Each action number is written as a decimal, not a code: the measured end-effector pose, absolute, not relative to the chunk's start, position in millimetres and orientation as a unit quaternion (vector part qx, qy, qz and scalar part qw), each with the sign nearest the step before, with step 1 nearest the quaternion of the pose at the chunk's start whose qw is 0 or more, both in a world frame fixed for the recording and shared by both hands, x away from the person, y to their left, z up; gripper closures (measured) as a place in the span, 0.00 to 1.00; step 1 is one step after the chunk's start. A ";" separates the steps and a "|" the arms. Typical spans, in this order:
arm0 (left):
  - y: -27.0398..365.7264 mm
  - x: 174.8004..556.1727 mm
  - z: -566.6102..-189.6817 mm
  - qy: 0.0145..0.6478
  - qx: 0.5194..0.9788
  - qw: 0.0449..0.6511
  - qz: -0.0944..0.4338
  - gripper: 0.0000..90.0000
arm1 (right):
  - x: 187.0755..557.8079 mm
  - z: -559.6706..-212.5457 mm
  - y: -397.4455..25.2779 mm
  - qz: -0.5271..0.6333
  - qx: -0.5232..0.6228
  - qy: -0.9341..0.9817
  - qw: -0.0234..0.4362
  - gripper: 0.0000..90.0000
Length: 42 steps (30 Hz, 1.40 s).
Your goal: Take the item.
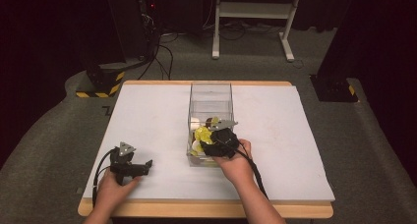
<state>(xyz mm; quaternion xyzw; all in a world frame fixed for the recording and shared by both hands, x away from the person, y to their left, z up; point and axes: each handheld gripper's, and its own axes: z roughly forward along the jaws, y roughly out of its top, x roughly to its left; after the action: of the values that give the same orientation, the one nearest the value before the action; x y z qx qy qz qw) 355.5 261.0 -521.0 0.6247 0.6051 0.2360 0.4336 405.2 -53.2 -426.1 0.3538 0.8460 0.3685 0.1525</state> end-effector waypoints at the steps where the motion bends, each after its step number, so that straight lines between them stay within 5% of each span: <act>1: 261.0 355.5 -520.9 0.605 0.625 0.434 0.236 0.02 | 404.7 -426.2 -53.6 0.370 0.353 0.845 0.155 0.45; 42: 261.0 355.5 -521.0 0.605 0.625 0.434 0.236 0.02 | 373.4 -411.4 -75.8 0.446 0.338 0.801 0.211 0.45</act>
<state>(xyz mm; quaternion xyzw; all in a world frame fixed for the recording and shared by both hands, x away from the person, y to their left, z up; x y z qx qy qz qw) 355.5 261.0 -521.0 0.6248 0.6050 0.2359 0.4335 373.4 -75.8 -411.4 0.3383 0.8011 0.4463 0.2113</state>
